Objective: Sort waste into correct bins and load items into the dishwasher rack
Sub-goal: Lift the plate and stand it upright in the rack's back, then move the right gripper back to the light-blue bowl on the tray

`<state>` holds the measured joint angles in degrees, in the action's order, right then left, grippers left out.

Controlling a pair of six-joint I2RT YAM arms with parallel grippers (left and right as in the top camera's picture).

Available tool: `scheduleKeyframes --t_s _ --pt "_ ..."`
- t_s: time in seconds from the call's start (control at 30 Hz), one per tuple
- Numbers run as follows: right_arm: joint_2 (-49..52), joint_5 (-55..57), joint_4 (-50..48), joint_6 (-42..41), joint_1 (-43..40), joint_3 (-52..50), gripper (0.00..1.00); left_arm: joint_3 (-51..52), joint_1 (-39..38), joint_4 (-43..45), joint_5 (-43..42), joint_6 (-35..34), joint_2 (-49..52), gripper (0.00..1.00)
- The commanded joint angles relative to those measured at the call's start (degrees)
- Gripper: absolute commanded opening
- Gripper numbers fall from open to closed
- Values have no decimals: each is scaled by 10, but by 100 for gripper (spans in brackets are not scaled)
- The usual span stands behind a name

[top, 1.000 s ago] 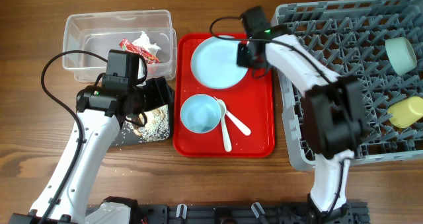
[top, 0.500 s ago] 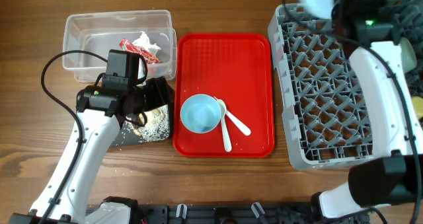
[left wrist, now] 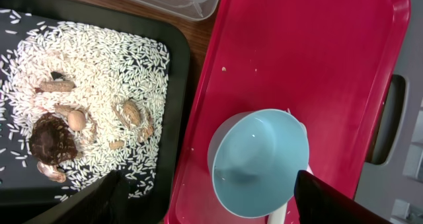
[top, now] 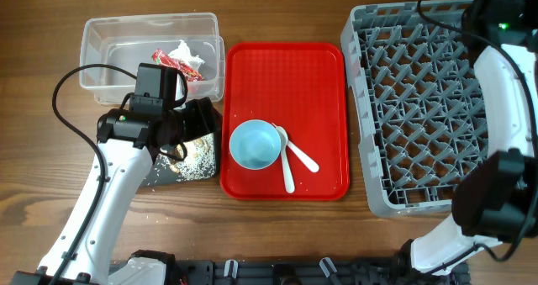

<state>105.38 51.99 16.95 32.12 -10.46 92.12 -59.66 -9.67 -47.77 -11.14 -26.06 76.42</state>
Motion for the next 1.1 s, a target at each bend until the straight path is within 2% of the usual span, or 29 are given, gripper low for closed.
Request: scheduleKeyframes --t_s 0.0,0.27,0.5,0.57,0.6,0.63,0.7,0.73,0.8,0.87,0.93,0.97,1.0,1.07 --pt "30 -3 -2 -47 3 -31 4 -8 3 1 3 0 -7 81" --pt "55 -19 37 -130 37 -37 4 -8 3 2 3 -2 -7 81" --pt "50 -18 64 -130 63 -37 7 -8 3 2 3 -2 -7 81" --pt "46 -7 65 -129 68 -37 40 -8 3 3 3 -2 -7 81" --pt "41 -4 63 -125 68 -37 43 -8 3 2 3 -2 -7 81" --pt "37 -4 59 -126 68 -36 52 -8 3 2 3 -2 -7 81" --pt "15 -7 52 -126 68 -32 82 -8 3 1 3 -2 -7 81" --pt "-18 -23 52 -125 69 -27 92 -8 3 1 3 -2 -7 82" --pt "-71 -96 73 -126 85 -26 93 -8 3 1 3 -1 -7 82" --pt "-100 -196 118 -127 103 -26 88 -8 3 0 4 -1 -7 80" --pt "-126 -364 182 -132 128 -26 79 -8 3 -5 23 -4 -7 72" --pt "-135 -476 217 -147 144 -26 78 -8 3 -15 54 -34 -7 71" --pt "-137 -564 240 -171 156 -26 78 -8 3 -26 83 -62 -7 73" --pt "-134 -679 268 -236 174 -27 78 -8 5 -47 127 -106 -7 86"
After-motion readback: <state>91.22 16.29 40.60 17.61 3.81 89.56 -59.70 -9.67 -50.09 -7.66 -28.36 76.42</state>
